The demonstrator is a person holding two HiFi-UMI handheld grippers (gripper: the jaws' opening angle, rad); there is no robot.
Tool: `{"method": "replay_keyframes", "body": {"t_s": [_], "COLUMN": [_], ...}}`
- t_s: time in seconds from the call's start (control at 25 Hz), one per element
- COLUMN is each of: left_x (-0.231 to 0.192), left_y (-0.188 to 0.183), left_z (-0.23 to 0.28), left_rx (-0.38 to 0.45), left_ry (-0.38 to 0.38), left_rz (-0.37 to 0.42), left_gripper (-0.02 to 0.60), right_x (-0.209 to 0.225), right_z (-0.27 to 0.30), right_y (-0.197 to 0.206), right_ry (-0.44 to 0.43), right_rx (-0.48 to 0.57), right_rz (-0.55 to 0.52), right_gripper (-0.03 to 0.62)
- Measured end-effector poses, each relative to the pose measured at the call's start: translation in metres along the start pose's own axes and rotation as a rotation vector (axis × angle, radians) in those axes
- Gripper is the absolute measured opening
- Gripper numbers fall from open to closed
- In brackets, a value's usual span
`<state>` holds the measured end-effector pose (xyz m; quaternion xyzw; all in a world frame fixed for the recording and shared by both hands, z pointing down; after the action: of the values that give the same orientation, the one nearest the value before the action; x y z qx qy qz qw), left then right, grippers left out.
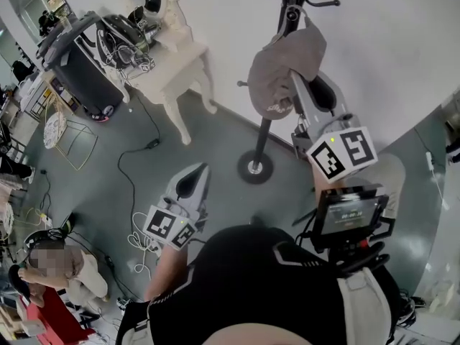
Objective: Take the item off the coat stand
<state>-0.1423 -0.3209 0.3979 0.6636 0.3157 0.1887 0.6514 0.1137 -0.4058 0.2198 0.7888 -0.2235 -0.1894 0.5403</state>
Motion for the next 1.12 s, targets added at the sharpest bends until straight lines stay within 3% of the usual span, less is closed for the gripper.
{"method": "replay_keyframes", "body": {"t_s": [0.4,1.12], "left_x": [0.016,0.047], "left_y": [0.003,0.013], "left_z": [-0.003,-0.014], "left_rx": [-0.011,-0.033], "left_ry": [0.064,0.186], "left_rz": [-0.013,-0.035], "left_gripper": [0.011,0.011], "right_x": [-0.01,-0.032], "right_z": [-0.034,-0.102], "right_y": [-0.015,-0.012], "right_ry": [0.003,0.122], "right_rx": [-0.004,-0.065], "right_rz": [-0.014,-0.021], "right_gripper": [0.084,0.084]}}
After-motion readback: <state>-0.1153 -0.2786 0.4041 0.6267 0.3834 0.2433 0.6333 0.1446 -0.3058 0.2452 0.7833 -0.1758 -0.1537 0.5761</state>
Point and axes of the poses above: the fingertips, and each gripper's own axes: z forward along the fingers, x to its right, y out of its underside, the point moved 6 cm from there along -z, backward along the fingers, and after that the axes turned 2 degrees about -y, right-handed, at the moved point
